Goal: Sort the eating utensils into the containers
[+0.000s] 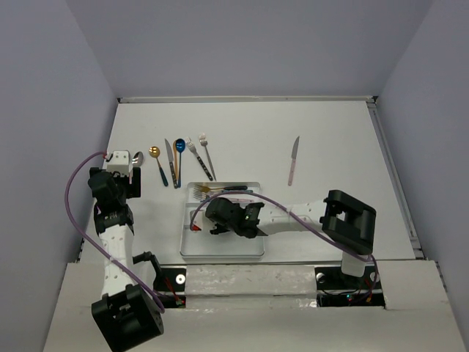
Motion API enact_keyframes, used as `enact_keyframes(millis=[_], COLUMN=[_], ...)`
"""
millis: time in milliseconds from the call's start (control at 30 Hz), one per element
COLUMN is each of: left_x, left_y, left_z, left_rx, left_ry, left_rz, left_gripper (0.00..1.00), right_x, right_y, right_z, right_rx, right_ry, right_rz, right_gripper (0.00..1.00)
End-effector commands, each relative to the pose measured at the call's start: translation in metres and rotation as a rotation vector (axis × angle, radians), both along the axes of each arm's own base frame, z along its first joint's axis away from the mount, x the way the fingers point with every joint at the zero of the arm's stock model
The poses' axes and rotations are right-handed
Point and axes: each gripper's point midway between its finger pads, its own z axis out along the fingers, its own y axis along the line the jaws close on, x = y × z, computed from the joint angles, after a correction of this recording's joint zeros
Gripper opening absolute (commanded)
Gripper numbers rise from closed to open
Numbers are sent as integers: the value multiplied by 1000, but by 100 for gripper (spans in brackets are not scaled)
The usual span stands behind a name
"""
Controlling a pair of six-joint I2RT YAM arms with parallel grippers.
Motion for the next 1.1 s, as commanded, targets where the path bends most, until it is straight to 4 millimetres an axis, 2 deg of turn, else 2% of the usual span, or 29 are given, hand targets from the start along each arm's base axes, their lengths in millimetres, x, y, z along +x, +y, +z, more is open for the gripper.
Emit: enact_keyframes(millis=[0,33,67,100,133,200,233,300,333,367,433,467,500,600,633,667,700,800,833,967,1033,1067], left_x=[3,3,3,3,3,3,3,3,3,3,3,3,3,2,3,3,3,3,3,3,4,3], left_y=[0,0,0,0,0,0,0,-1,-1,-1,-2,-2,-3,-3,-3,-3,-3,-4,-5,-5,-4,-4], left_z=[9,10,9,9,9,10,10,10,10,11,10,11,12,11,12,11,12,12,11,10,10,10], left_rx=[24,24,25,25,24,22,23,22,20,21,23,24,24,25,25,24,25,23,23,23,22,21], left_ry=[-43,-46,-44,-44,-43,-45,-48,-49,-48,-50,-52,-53,-56,-54,-56,-55,-56,-55,-52,-49,-48,-48], left_rz=[-17,-17,-17,-17,-19,-21,-21,-25,-25,-25,-28,-30,-31,-32,-33,-35,-37,-41,-45,-45,-43,-43], left_gripper=[99,99,99,99,99,99,99,99,99,99,99,99,99,99,99,99,99,99,99,99,99,99], right_x=[13,14,14,15,16,29,34,51,50,79,111,130,160,188,202,204,210,214,215,221,225,226], right_y=[13,14,16,16,20,21,22,13,10,-16,-50,-80,-125,-188,-228,-231,-249,-270,-273,-287,-289,-288], right_z=[43,48,66,66,90,125,159,188,214,224,236,238,235,202,187,166,154,119,101,66,49,44], right_rx=[106,118,162,167,242,368,502,645,779,848,992,1038,1070,1145,1185,1171,1163,1043,986,922,894,881], right_ry=[-61,-64,-75,-76,-82,-94,-69,13,100,104,135,85,23,118,159,250,260,220,222,244,271,280], right_rz=[-40,-45,-51,-59,-82,-150,-211,-266,-292,-398,-606,-745,-900,-1152,-1292,-1322,-1381,-1492,-1518,-1600,-1624,-1623], right_gripper=[48,48,48,48,48,48,48,49,61,64,72,83,89,98,100,100,100,100,100,98,90,89])
